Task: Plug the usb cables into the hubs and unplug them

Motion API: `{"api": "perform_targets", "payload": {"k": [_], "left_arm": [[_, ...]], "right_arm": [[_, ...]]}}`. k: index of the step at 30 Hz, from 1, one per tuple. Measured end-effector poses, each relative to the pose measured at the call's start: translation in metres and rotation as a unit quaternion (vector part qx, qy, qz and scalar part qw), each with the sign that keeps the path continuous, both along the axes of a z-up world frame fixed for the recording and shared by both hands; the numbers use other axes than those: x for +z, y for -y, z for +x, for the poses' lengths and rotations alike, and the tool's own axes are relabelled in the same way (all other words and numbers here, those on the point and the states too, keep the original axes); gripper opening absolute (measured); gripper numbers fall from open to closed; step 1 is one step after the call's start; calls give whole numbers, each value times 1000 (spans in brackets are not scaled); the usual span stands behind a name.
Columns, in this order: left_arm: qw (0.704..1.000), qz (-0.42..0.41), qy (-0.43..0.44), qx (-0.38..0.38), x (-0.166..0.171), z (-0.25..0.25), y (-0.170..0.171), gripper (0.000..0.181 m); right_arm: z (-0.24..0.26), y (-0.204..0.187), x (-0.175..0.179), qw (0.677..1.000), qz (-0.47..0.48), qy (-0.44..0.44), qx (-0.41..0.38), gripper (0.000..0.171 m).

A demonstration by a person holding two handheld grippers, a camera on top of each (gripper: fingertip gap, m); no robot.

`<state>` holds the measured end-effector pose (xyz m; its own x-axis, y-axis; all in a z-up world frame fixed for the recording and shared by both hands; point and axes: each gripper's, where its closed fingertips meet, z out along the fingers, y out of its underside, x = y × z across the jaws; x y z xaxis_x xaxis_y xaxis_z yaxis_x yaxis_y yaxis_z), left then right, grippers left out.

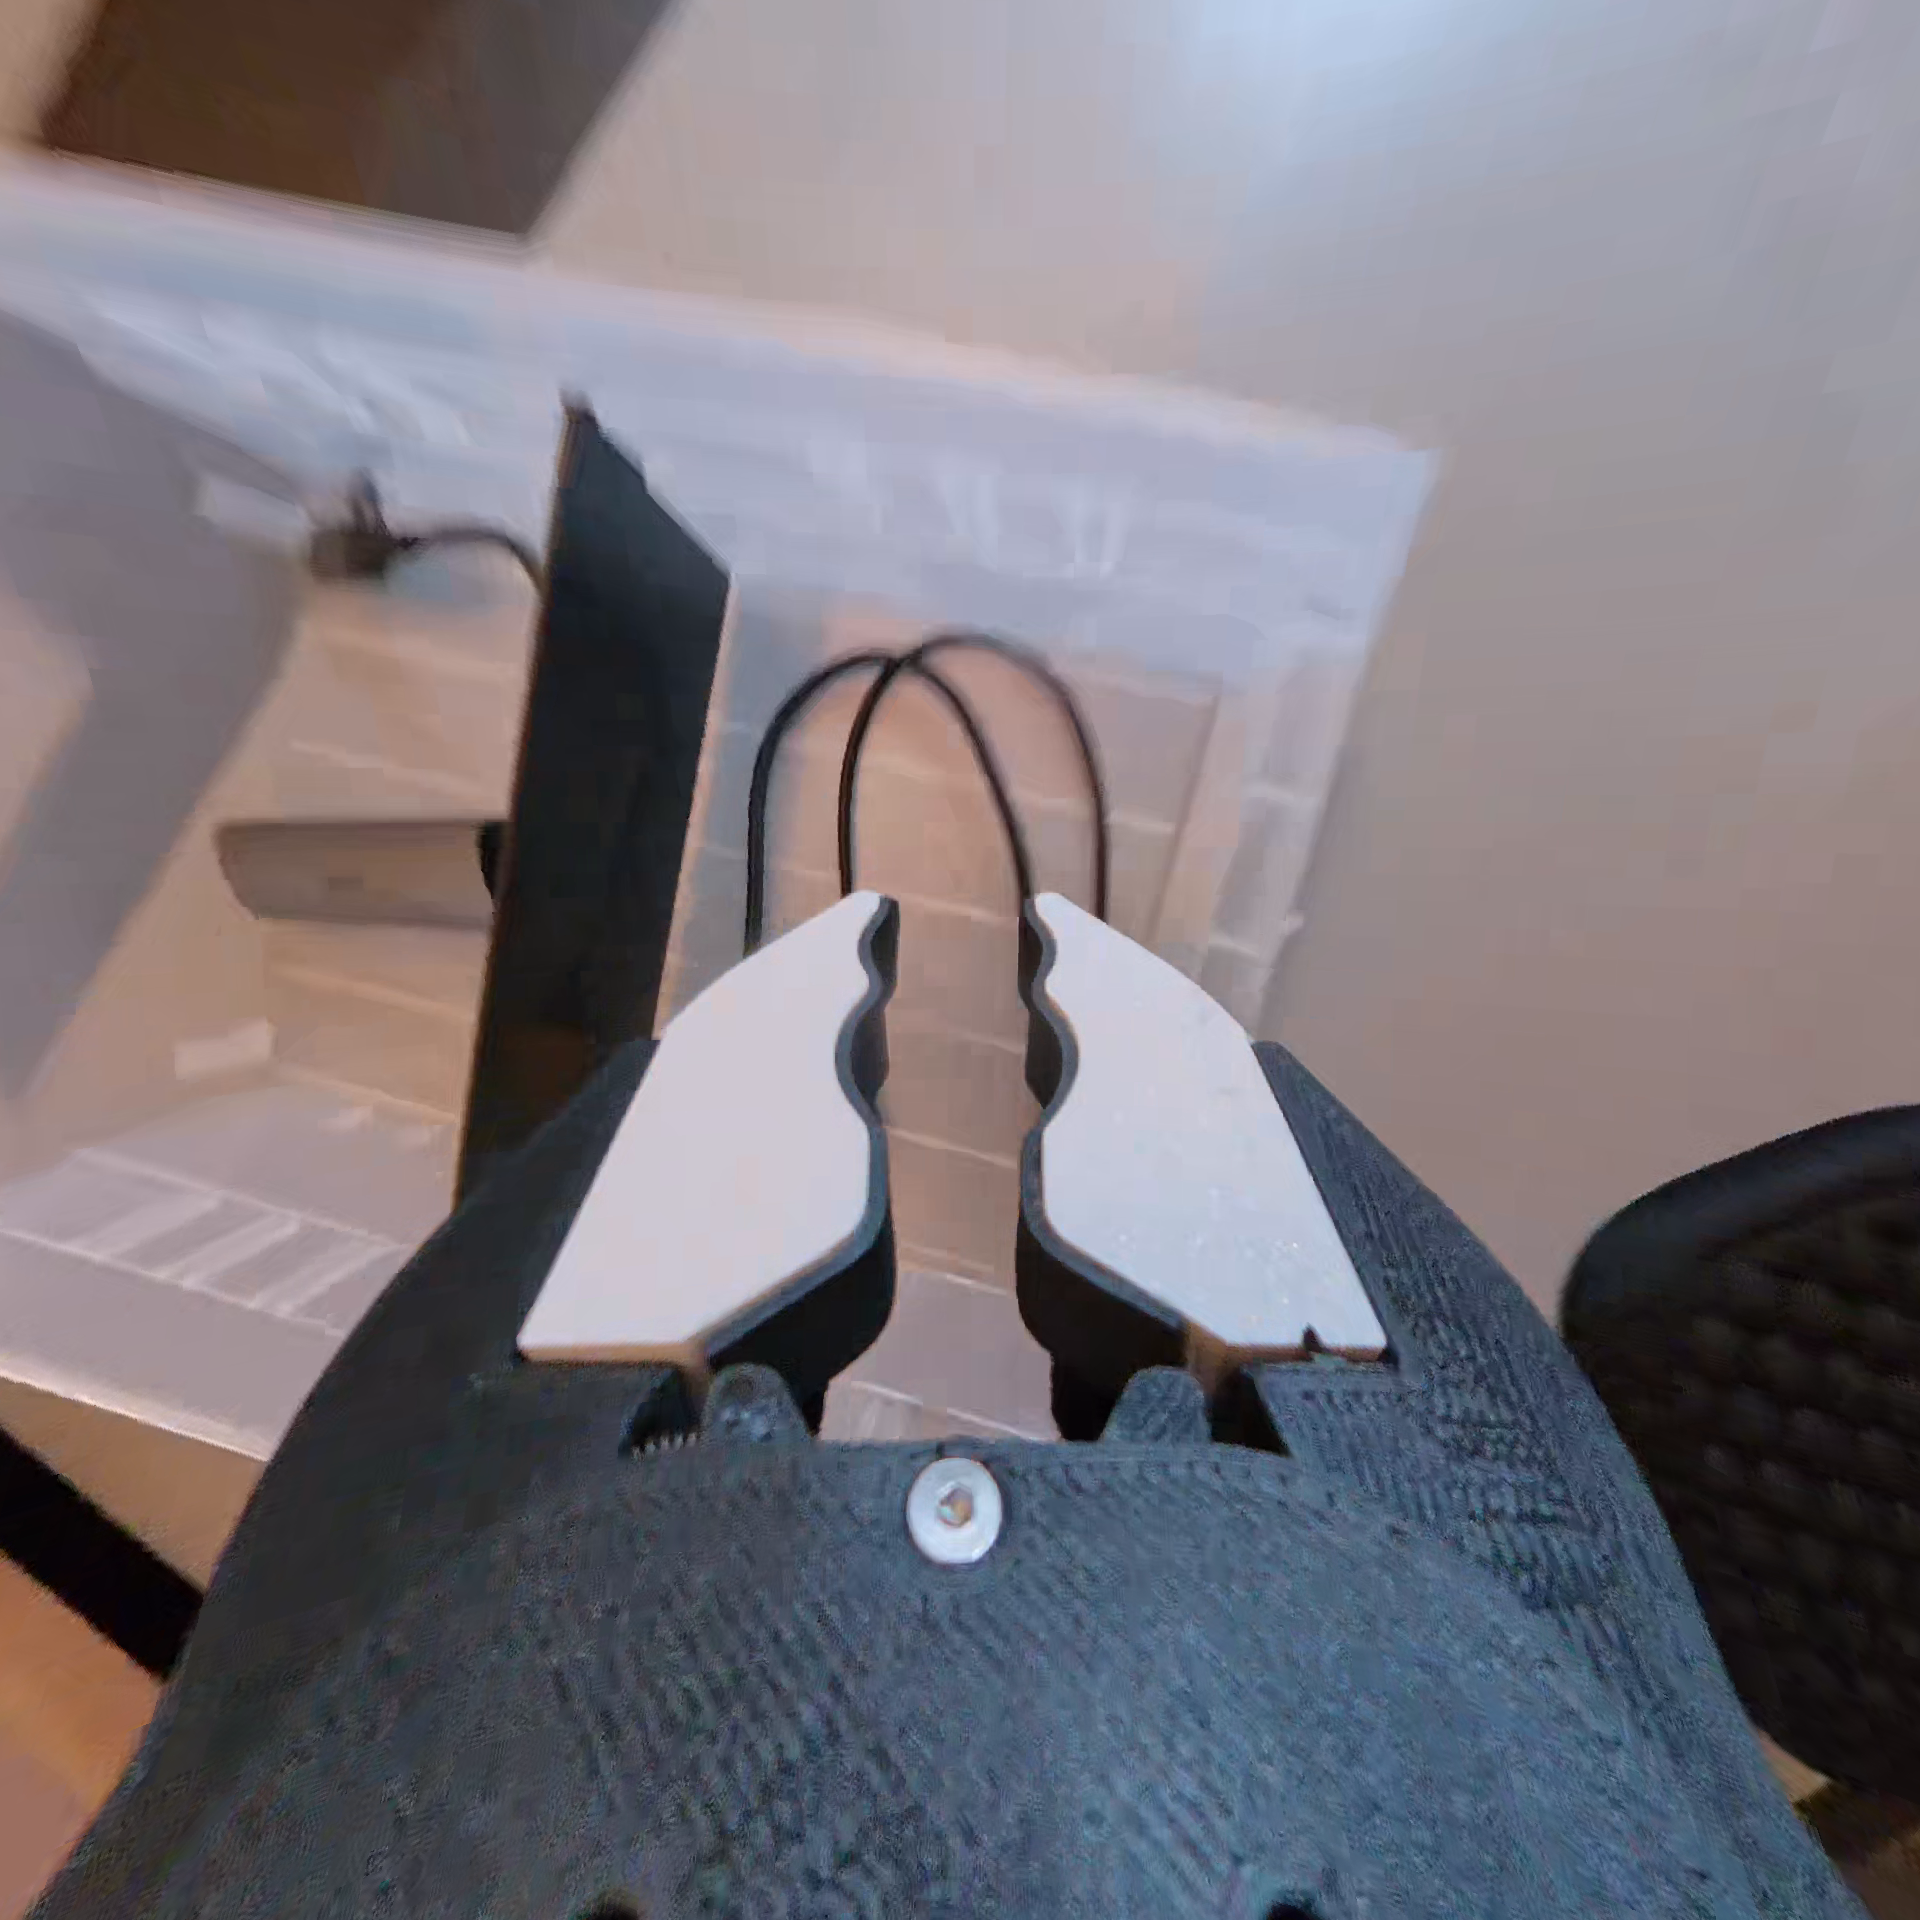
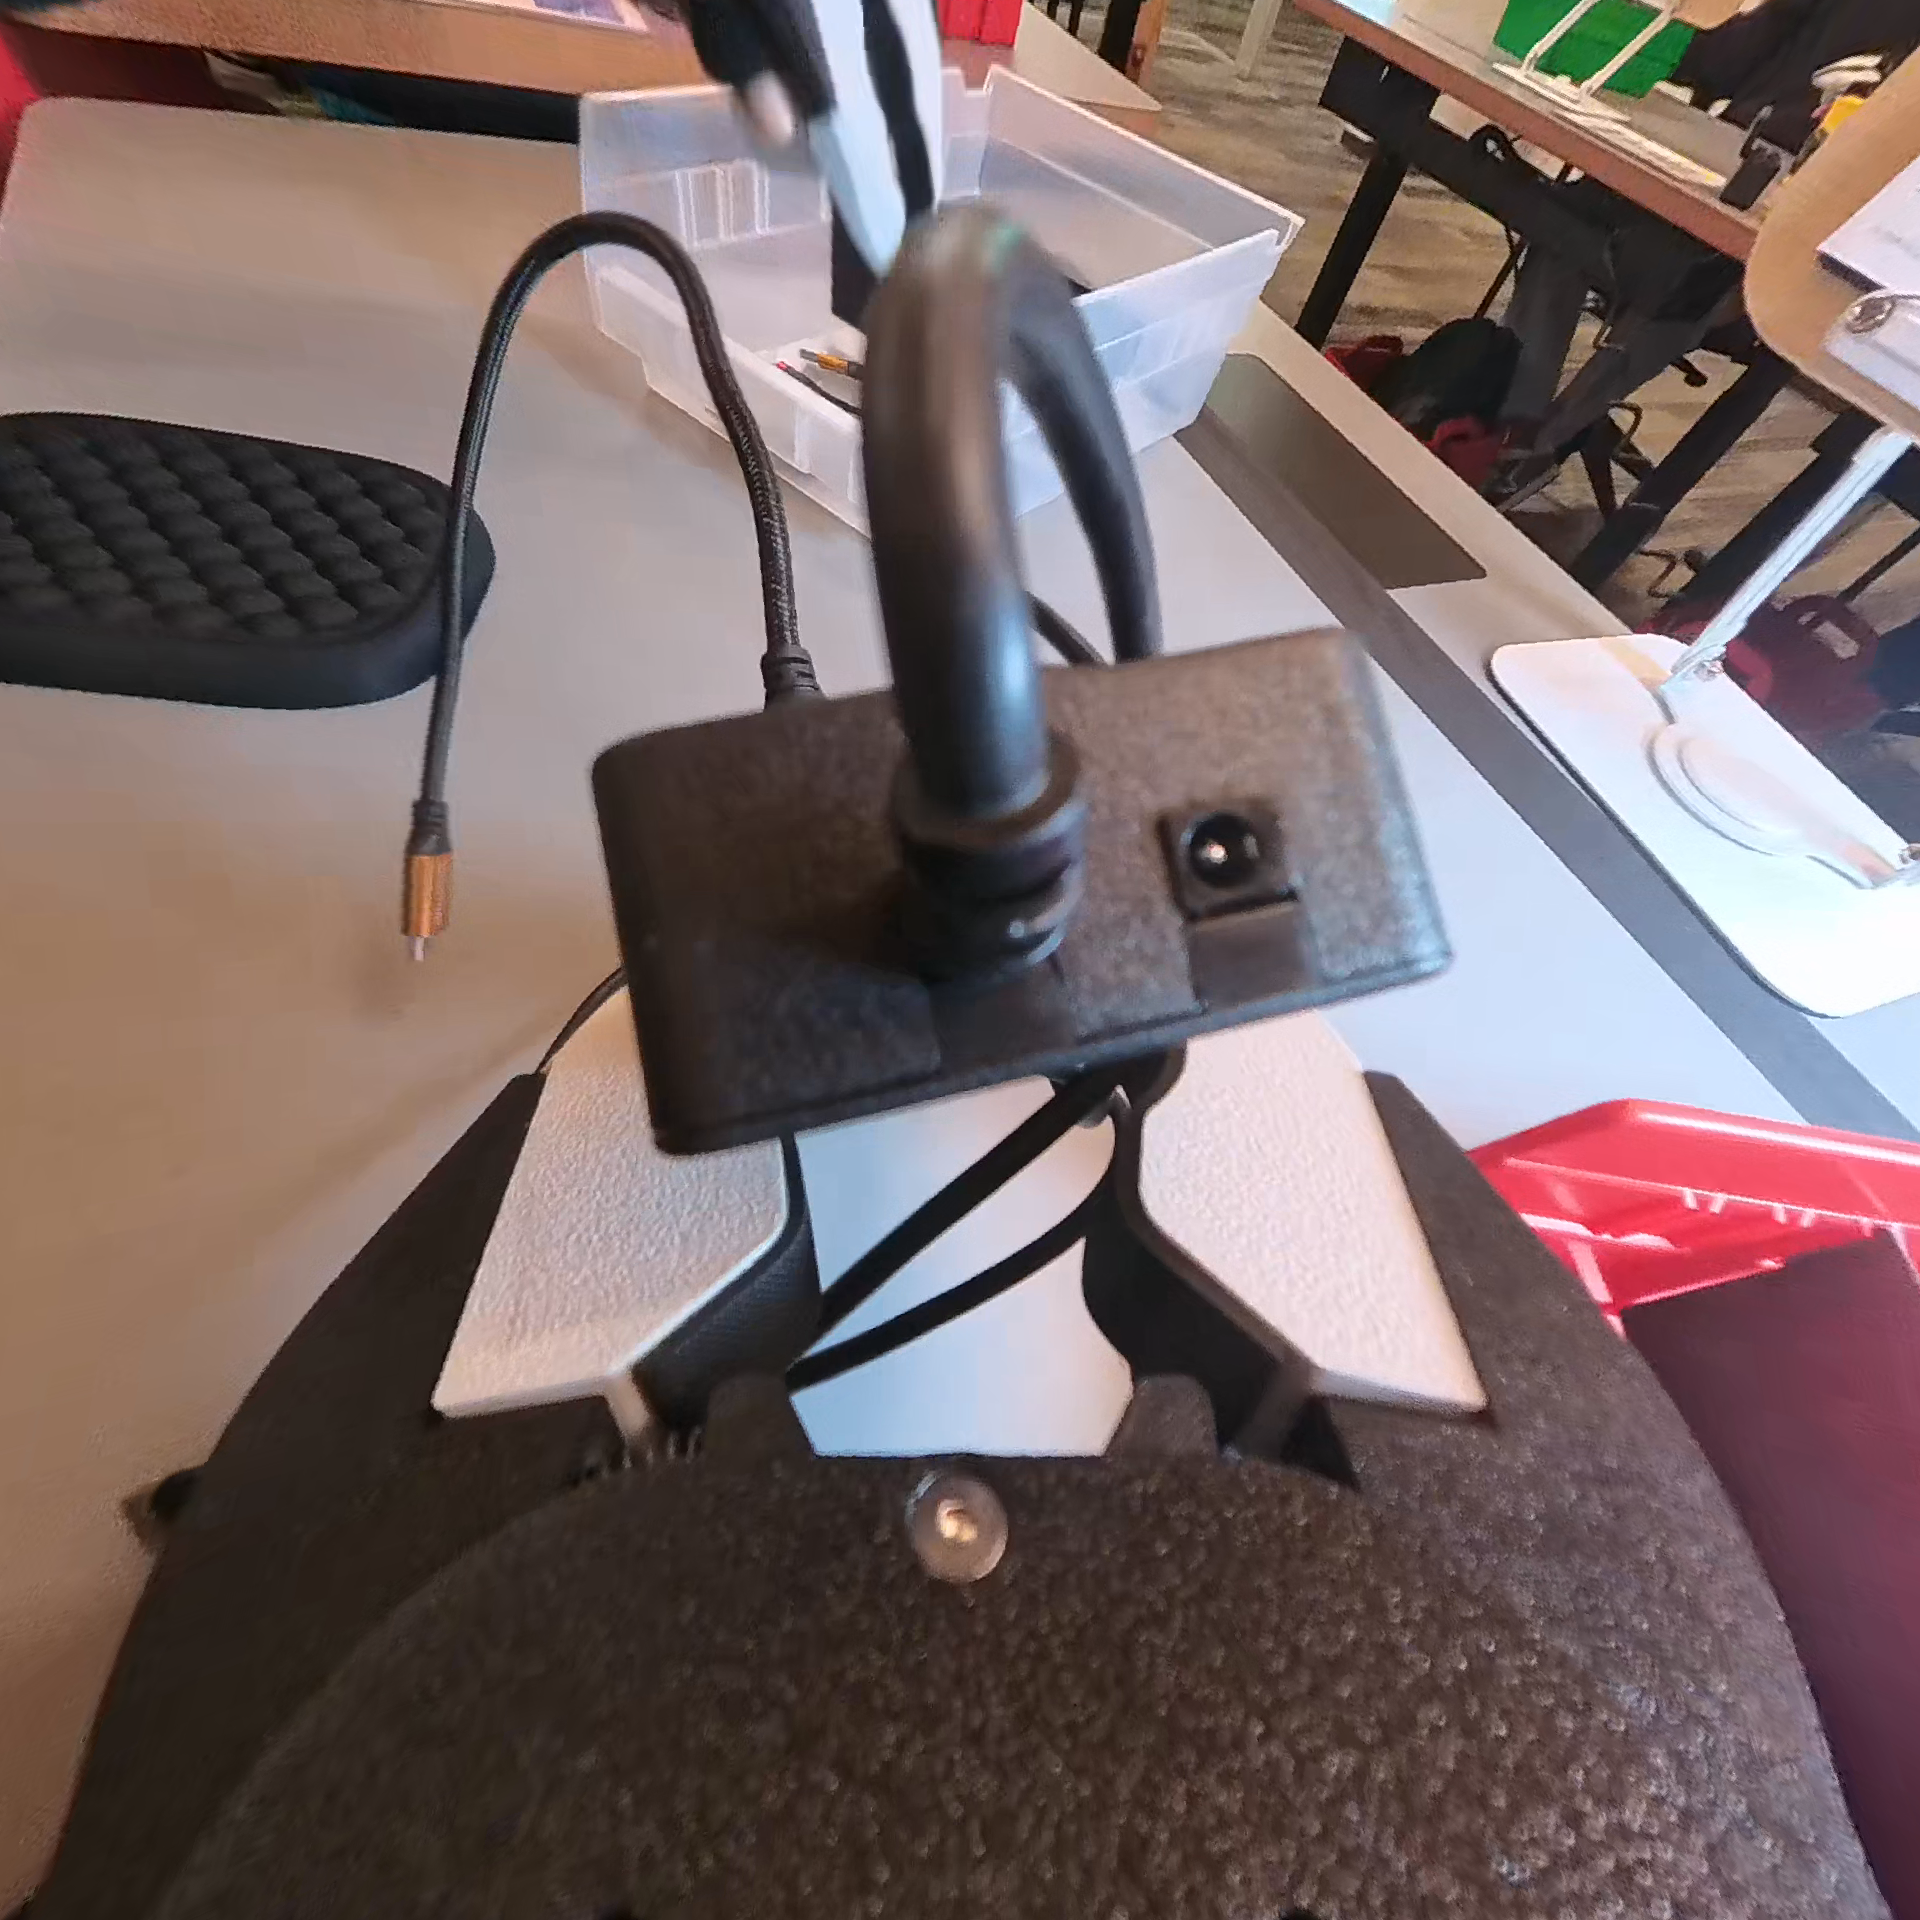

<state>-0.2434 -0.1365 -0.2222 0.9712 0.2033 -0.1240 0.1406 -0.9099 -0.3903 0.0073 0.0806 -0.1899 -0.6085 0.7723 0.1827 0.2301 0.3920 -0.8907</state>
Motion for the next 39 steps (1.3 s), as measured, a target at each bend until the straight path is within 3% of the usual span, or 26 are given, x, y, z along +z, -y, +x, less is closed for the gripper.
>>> {"api": "perform_targets", "payload": {"k": [1, 3, 9, 12, 16, 18, 22, 26, 29, 33, 36, 37, 39], "left_arm": [[1000, -28, 2, 7, -15, -6, 7, 22], [998, -63, 20, 7, -36, -8, 12, 22], [992, -38, 112, 30, -61, 4, -21, 23], [990, -69, 114, 48, -75, -1, -22, 21], [993, -72, 79, 47, -66, -11, -20, 7], [996, -22, 68, 49, -37, -12, -24, 4], [983, 172, 64, 30, 68, 8, -41, 4], [935, 339, 99, -37, 155, 68, -56, 4], [895, 408, 157, -85, 175, 119, -64, 4], [832, 461, 268, -157, 163, 184, -68, 4], [803, 469, 323, -174, 136, 212, -71, 4], [803, 465, 335, -165, 122, 214, -72, 4], [833, 427, 330, -121, 79, 204, -73, 4]], "right_arm": [[0, 1, -1, 1000, 1, 0, 0, 63], [-1, 1, -3, 1000, 3, 1, -1, 63], [-2, 0, -12, 1000, -1, 11, -4, 63], [-2, -1, -12, 1000, -4, 11, -5, 63], [-1, -3, -10, 1000, -2, 6, -7, 63], [0, -5, -8, 1000, -2, 1, -9, 63], [-1, -8, -5, 1000, -6, -6, -12, 63], [-2, -8, 0, 1000, -8, -14, -15, 63], [-1, -10, 3, 999, -2, -23, -23, 63], [-1, -19, 7, 999, -2, -32, -41, 63], [-4, -32, 7, 998, -4, -33, -62, 63], [-5, -36, 6, 997, -6, -31, -68, 63], [-7, -44, 4, 996, -9, -28, -81, 63]]}}
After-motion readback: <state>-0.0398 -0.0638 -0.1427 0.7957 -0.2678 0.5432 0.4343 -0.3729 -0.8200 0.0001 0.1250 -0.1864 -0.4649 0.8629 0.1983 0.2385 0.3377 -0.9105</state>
